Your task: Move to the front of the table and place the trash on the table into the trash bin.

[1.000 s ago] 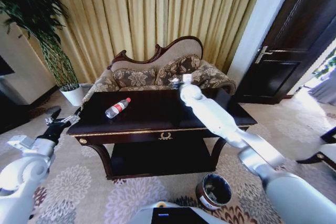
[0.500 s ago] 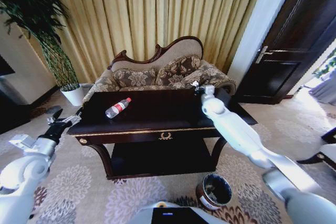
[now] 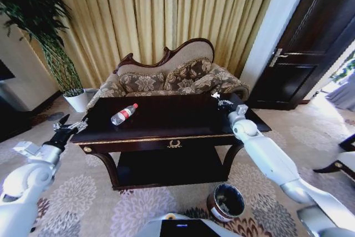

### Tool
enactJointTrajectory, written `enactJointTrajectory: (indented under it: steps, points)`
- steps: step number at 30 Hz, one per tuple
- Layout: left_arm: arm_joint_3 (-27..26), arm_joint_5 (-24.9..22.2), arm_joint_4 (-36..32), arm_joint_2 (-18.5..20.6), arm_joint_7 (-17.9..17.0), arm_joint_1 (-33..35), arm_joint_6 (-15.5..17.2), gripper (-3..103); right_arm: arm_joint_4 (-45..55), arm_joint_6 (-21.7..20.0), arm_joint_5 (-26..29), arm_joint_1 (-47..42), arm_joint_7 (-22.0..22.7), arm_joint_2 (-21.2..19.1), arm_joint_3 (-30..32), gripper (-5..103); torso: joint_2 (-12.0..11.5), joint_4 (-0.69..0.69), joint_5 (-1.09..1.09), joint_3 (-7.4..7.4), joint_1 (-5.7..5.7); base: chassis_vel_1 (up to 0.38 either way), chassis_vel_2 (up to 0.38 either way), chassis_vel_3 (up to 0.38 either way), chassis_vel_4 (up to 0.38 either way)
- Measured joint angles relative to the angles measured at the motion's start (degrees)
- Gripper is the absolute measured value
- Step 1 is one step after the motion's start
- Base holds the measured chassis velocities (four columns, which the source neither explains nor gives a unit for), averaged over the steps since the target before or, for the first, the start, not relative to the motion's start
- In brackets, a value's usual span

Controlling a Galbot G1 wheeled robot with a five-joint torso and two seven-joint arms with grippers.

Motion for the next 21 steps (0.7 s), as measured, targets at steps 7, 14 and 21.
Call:
enactJointTrajectory:
  steps: [7,14,21]
  points:
    - [0.0,0.0,-0.1,0.2,0.0,0.0,0.0,100,2.4,-0.1,-0.2,-0.9,2.3,0.0,0.4,0,0.0,0.01,0.0,0.0,0.01,0.0,0.0,0.0,0.0]
    - [-0.2,0.0,0.2,0.0,0.3,0.5,-0.4,100,5.0,-0.8,-1.1,-2.4,4.3,0.1,0.4,0,0.0,-0.01,-0.01,0.01,0.01,0.02,-0.026,-0.02,0.018]
    - [-0.5,0.0,-0.1,-0.1,0.5,0.7,-0.5,100,6.2,-1.7,-1.8,-3.1,5.9,0.3,0.9,0,0.0,-0.01,-0.01,0.01,0.02,0.13,-0.134,-0.138,0.141]
